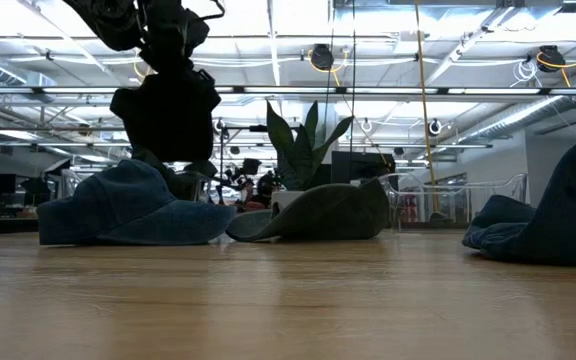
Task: Pick & Place hat
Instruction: Put the right green cap into the left transparent bin
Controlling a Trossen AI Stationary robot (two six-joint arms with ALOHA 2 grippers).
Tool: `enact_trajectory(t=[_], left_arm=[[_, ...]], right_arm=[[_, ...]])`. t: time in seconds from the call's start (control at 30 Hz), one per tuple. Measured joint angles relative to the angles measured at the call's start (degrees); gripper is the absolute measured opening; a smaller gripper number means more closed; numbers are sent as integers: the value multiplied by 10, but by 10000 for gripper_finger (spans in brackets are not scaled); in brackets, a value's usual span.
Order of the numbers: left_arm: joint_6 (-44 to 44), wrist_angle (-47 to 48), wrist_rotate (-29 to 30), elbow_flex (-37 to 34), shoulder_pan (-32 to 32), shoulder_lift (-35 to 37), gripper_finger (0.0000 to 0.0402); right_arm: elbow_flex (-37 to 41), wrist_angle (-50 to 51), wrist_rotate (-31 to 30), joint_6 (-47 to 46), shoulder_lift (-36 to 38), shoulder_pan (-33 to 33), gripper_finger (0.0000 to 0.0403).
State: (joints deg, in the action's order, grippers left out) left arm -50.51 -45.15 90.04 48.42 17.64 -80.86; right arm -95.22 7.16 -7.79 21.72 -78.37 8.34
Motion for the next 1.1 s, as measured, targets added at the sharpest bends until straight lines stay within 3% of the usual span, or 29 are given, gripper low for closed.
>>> enact_trajectory(t=[0.2,0.4,0.83,1.1], left_arm=[[-4,5,0,0,-10,0,171],[2,6,0,0,-11,0,238],[13,11,0,1,-20,4,316],[64,181,-40,1,-50,4,337]], right_arm=[[0,0,3,-17,0,0,130],[0,0,3,-36,0,0,130],[0,0,3,-45,0,0,130],[0,0,3,-49,0,0,130]])
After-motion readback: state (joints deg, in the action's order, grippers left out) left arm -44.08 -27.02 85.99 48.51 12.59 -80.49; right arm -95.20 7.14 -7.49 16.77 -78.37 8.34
